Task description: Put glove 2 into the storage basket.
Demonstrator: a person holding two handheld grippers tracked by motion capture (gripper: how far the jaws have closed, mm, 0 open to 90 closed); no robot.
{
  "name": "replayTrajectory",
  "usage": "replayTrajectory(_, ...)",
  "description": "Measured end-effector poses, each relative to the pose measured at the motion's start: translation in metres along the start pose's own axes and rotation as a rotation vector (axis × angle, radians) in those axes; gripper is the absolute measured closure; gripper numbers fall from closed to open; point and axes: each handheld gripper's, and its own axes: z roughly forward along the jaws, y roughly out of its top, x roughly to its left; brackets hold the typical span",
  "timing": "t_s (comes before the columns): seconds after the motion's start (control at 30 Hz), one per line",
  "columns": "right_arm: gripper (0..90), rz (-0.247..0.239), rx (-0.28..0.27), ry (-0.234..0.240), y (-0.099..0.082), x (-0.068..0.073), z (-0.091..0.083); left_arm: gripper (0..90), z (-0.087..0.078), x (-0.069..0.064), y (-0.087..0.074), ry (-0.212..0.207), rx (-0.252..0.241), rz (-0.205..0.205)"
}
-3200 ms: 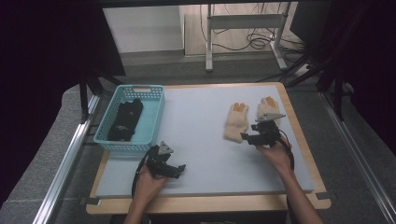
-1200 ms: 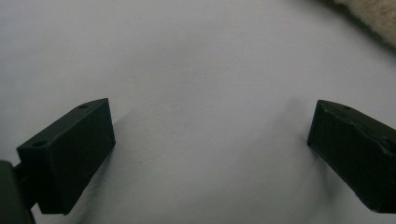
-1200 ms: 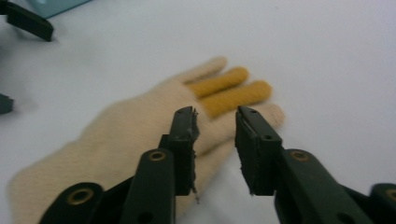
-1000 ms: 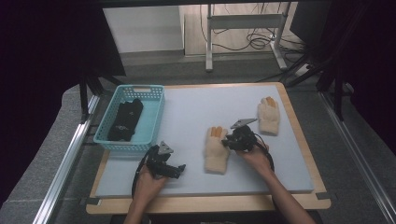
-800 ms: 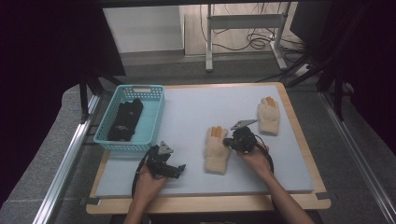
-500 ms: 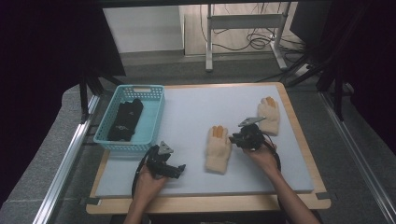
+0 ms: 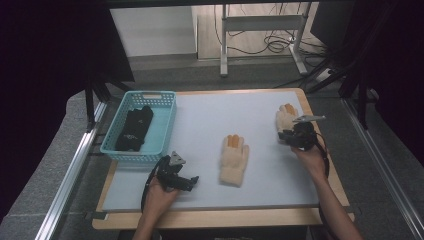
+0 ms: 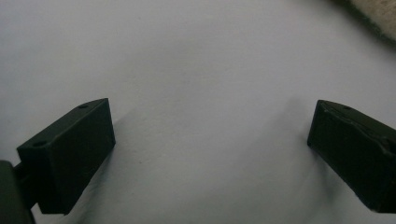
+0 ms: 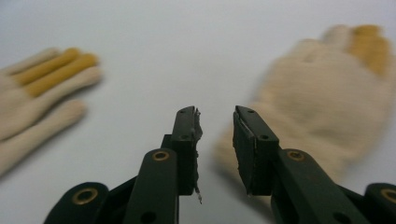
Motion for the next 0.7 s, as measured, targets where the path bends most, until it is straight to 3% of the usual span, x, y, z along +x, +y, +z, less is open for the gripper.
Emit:
replayTrajectory(0.23, 74.0, 0.049, 0.010, -0.116, 0.004, -0.041, 0.001, 1.2, 0.000, 0.000, 0.000, 0.000, 0.000, -0.001)
replayTrajectory(0.4, 74.1, 0.095, 0.018, -0.162, 0.005, -0.061, 0.010, 1.2, 0.000, 0.000, 0.000, -0.001, 0.000, 0.000)
replayTrajectory(0.53, 67.1, 0.143, 0.019, -0.165, 0.002, -0.073, 0.021, 1.2, 0.000, 0.000, 0.000, -0.001, 0.000, -0.001)
replayTrajectory(0.6, 63.3, 0.177, 0.012, -0.143, -0.001, -0.076, 0.027, 1.2, 0.000, 0.000, 0.000, -0.001, 0.000, -0.001)
replayTrajectory(0.7, 64.5, 0.185, 0.024, -0.143, -0.005, -0.075, 0.034, 1.2, 0.000, 0.000, 0.000, -0.001, 0.000, -0.001)
